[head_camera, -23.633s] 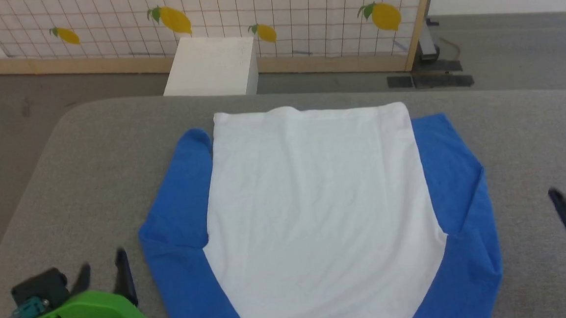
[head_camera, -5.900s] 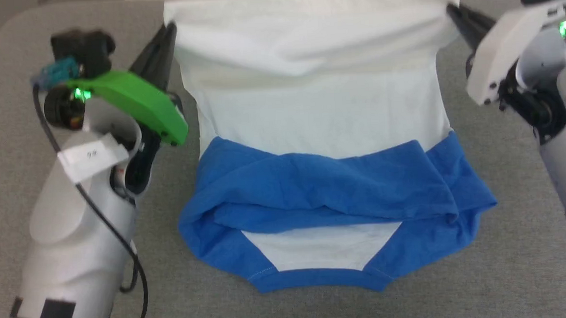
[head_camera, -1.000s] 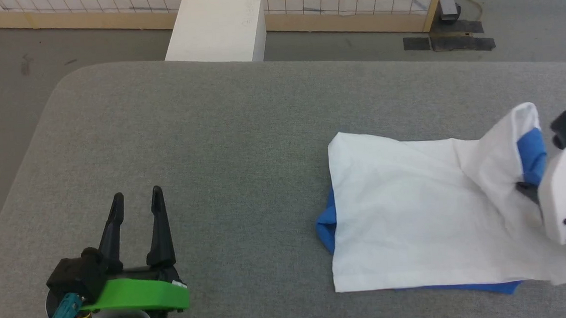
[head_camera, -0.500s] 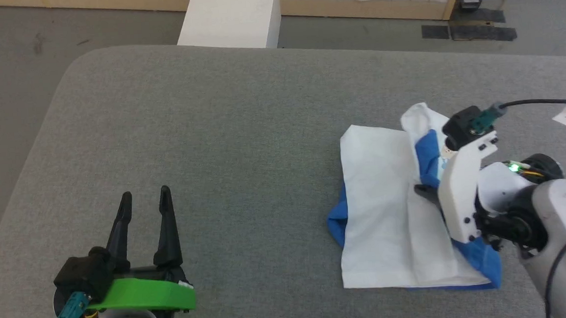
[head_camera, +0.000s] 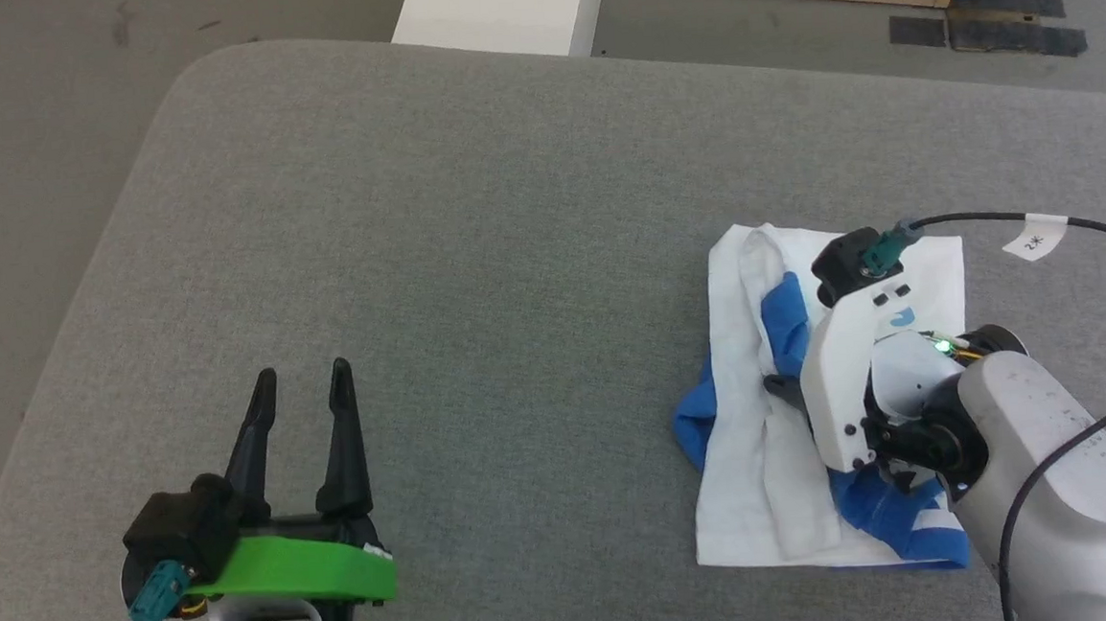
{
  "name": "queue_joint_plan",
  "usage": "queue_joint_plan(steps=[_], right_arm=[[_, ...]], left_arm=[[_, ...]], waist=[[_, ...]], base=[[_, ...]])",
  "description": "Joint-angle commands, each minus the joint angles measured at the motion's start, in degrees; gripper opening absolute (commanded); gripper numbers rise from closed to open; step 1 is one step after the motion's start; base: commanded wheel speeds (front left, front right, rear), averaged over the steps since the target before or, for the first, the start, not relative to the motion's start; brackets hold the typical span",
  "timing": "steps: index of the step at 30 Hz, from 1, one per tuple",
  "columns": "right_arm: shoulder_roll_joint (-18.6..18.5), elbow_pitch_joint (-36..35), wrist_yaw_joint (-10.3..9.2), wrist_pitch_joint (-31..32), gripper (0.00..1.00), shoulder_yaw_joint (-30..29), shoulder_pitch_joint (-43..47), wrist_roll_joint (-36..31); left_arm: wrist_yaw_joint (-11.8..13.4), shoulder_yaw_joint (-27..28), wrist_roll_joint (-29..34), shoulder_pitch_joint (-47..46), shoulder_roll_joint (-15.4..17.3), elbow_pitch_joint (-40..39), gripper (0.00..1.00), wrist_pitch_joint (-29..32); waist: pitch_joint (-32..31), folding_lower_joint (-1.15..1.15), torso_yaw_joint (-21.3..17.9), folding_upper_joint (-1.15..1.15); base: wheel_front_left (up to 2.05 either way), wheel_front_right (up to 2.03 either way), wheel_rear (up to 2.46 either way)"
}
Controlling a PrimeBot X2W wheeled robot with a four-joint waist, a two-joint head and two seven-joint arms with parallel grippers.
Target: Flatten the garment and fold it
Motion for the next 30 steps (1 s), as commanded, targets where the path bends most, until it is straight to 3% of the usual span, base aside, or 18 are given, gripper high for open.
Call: queue_joint_plan(steps=[1,3,4,5,6,14,20,25,30], right_arm=[[0.45,1.22,-0.09,-0.85,0.00,0.37,-0.79,-0.34],[0.67,2.28,-0.09,-2.38,0.00,0.83,-1.25,-0.65],[0.86,2.64,-0.09,-3.16,0.31,1.31,-1.47,-0.57],[0.92,2.90,-0.09,-3.56,0.45,1.88,-1.65,-0.56],[0.93,2.97,-0.09,-3.94,1.00,2.82,-1.95,-0.52],[1.26,-2.07,-0.09,-6.67,1.00,10.79,-4.74,2.34],[0.06,-6.92,-0.09,-8.88,1.00,13.23,-5.90,3.26],[-1.16,-9.81,-0.09,-13.57,1.00,8.33,-4.76,-0.05],[-0.80,-10.02,-0.09,-15.77,1.00,-1.85,-0.35,-7.45]], left_arm=[[-0.46,-0.14,-0.72,-1.05,-0.27,0.28,1.00,-0.20],[-0.49,-0.21,-0.73,-1.12,-0.28,0.49,1.00,-0.21],[-0.50,-0.21,-0.73,-1.12,-0.28,0.62,1.00,-0.21],[-0.52,-0.20,-0.75,-1.11,-0.29,0.74,1.00,-0.21],[-0.54,-0.25,-0.75,-1.05,-0.29,0.92,1.00,-0.21],[-0.71,-0.12,-0.27,-0.18,-0.30,1.47,1.00,-0.21],[-0.78,0.47,0.08,0.79,0.00,1.76,1.00,-0.21],[-0.43,1.10,0.63,1.72,0.21,1.15,1.00,-0.21],[-0.22,1.17,0.88,2.47,0.25,0.49,1.00,-0.21]], waist=[[0.29,0.00,0.33,0.00],[0.26,0.00,0.31,0.00],[0.14,0.00,0.23,0.00],[-0.05,0.00,0.13,0.00],[-0.32,0.00,-0.02,0.00],[-3.51,0.00,-2.51,0.00],[-5.97,0.00,-5.77,0.00],[-7.44,0.00,-8.64,0.00],[-7.71,0.00,-10.69,0.00]], base=[[0.00,0.00,0.00],[0.00,0.00,0.00],[0.00,0.00,0.00],[0.00,0.00,0.00],[0.00,0.00,0.00],[0.00,0.00,0.00],[0.00,0.00,0.00],[0.00,0.00,0.00],[0.00,0.00,0.00]])
